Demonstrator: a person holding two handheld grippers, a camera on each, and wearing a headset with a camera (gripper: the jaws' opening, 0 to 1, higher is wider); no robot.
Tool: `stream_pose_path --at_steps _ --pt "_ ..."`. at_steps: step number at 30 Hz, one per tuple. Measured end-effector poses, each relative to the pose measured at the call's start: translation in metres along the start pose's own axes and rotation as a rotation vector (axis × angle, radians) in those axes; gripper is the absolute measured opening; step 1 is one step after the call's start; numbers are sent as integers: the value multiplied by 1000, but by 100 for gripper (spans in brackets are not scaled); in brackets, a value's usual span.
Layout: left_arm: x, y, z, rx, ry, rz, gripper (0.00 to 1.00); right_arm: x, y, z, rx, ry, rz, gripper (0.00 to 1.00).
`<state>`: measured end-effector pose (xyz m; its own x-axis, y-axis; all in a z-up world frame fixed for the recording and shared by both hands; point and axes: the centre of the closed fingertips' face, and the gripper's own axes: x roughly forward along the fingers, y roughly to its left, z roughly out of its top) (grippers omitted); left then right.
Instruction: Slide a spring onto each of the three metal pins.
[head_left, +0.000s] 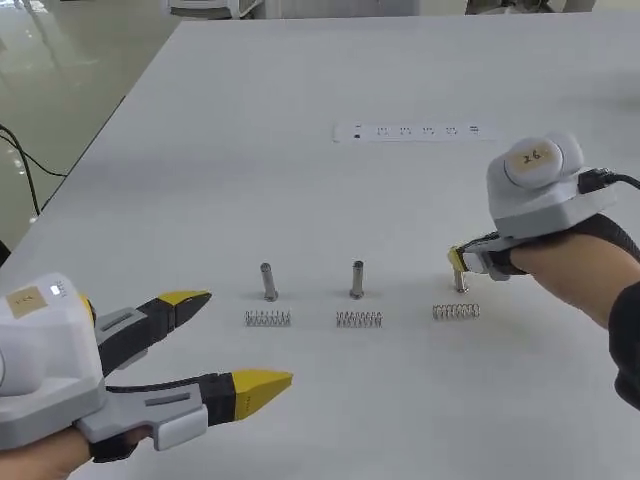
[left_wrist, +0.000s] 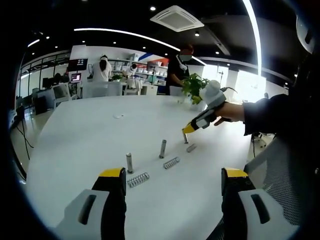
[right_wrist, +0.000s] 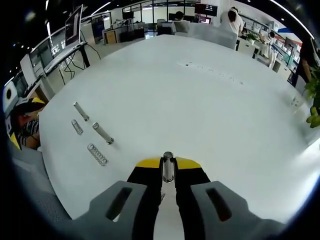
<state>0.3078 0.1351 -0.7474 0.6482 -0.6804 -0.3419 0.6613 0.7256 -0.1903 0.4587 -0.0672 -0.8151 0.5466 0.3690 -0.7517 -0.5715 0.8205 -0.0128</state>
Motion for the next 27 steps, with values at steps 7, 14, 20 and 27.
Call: stream_pose_path --at_steps 7,14,20,27 --pt "0 0 0 1 -1 0 77 -7 -1 -6 26 -25 1 10" --pt "2 -3 0 6 4 -9 77 -10 -1 -10 53 -38 4 10" --pt "1 -3 0 5 1 -7 77 -14 2 -14 53 -37 6 11" --pt "1 -5 0 7 1 -11 77 -14 2 -15 58 -39 12 11"
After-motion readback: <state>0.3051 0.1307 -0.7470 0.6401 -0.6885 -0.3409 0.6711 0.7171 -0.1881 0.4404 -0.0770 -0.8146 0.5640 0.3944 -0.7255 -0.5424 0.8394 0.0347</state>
